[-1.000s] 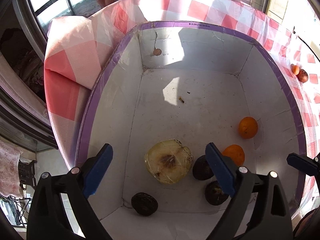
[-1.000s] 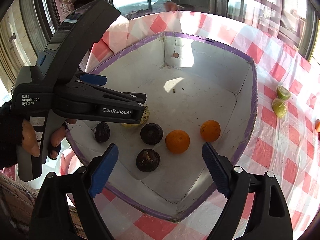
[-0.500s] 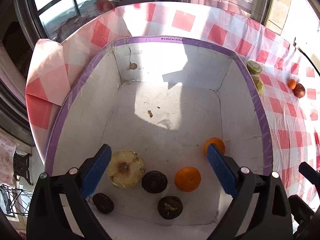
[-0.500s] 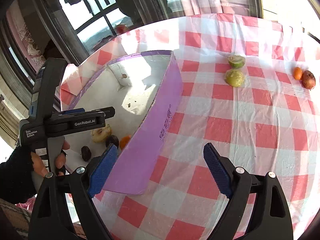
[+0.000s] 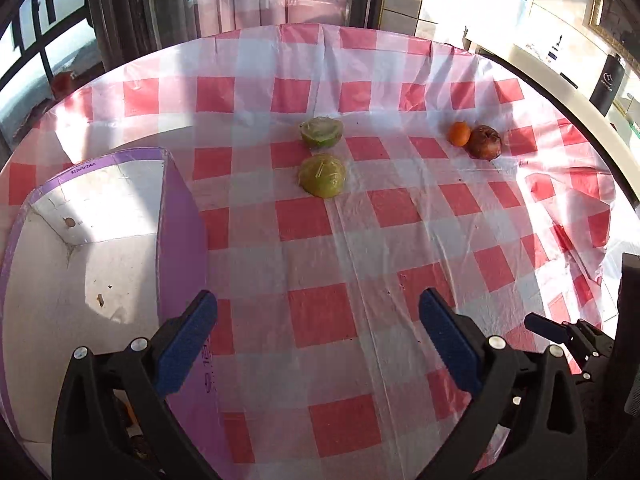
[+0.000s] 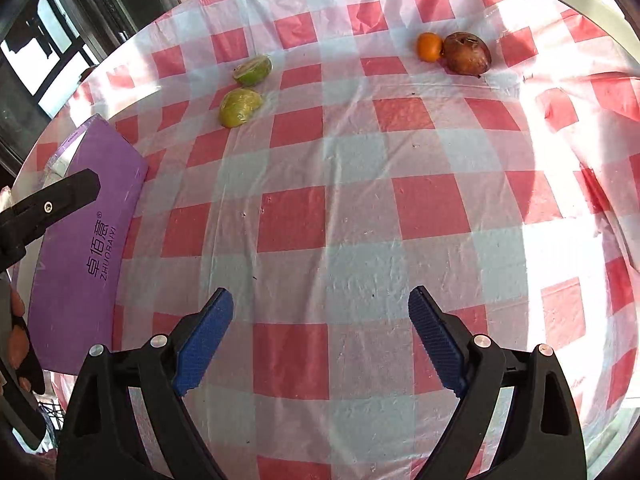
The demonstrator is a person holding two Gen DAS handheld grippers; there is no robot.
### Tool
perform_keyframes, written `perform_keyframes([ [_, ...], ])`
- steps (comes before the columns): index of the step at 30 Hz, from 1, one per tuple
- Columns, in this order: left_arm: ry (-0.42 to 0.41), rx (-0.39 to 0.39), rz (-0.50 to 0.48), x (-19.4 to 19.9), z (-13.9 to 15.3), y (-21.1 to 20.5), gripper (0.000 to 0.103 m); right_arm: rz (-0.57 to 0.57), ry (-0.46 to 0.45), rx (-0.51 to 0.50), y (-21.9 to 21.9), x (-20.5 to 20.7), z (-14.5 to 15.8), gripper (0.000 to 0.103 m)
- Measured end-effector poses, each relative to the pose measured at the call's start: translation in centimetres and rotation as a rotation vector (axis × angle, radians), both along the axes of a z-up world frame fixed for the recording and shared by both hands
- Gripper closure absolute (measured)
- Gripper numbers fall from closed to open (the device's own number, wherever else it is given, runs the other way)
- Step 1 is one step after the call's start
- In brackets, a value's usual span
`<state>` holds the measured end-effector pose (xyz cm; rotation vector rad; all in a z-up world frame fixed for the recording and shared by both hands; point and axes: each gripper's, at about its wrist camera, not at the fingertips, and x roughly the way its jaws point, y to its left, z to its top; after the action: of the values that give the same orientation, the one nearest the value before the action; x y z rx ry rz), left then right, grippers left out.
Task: Organize fruits
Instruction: 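Move both open tools back toward the fruits on the table, then grasp the red apple with the right tool while the left grasps a wrapped fruit half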
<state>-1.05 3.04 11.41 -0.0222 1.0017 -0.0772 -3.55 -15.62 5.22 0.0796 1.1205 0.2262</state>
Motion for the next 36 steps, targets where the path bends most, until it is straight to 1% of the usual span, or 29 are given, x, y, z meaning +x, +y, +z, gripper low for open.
perform_keyframes([
  [1,0.023,0.009,-0.025,0.4,-0.9,-1.3,0.002,-0.011,0.005,-0.009,-0.9,0.4,-0.4,0.016],
  [4,0.051,0.05,-0.091,1.1,-2.8,-4.3,0.002,-0.057,0.026,-0.031,-3.6,1.8,-1.6,0.016],
  [6,0.09,0.076,-0.111,2.0,-4.5,-5.5,0.002,-0.085,0.03,-0.048,-5.4,3.0,-2.3,0.016],
  [9,0.154,0.086,-0.073,4.1,-7.3,-5.8,0.002,-0.126,0.037,-0.069,-7.7,5.4,-3.5,0.016],
  [11,0.165,0.078,-0.026,5.7,-8.5,-5.3,0.002,-0.128,-0.004,-0.079,-8.4,7.0,-3.4,0.016],
  [12,0.164,0.074,-0.003,6.4,-9.0,-5.0,0.002,-0.121,-0.011,-0.096,-8.5,8.0,-3.5,0.016],
  [17,0.144,0.087,0.087,10.3,-10.9,-3.4,0.001,-0.122,-0.093,-0.157,-9.2,13.8,-3.6,0.016],
  [18,0.128,0.065,0.1,11.0,-11.0,-3.0,0.001,-0.128,-0.104,-0.161,-9.4,14.9,-3.6,0.016],
  [19,0.117,0.063,0.112,11.5,-11.0,-2.8,0.001,-0.14,-0.113,-0.16,-9.8,16.2,-3.7,0.016],
  [22,0.089,0.066,0.127,12.8,-11.0,-2.6,0.001,-0.165,-0.142,-0.159,-10.7,19.0,-3.7,0.016],
  [25,0.048,0.066,0.142,13.8,-11.0,-2.5,0.001,-0.165,-0.179,-0.159,-11.4,21.3,-3.7,0.016],
  [31,-0.038,0.07,0.237,15.5,-11.2,-1.9,0.001,-0.2,-0.184,-0.163,-12.6,25.9,-3.5,0.016],
  [36,-0.043,0.072,0.254,16.2,-11.0,-1.8,0.001,-0.209,-0.206,-0.156,-12.9,28.0,-3.1,0.015],
])
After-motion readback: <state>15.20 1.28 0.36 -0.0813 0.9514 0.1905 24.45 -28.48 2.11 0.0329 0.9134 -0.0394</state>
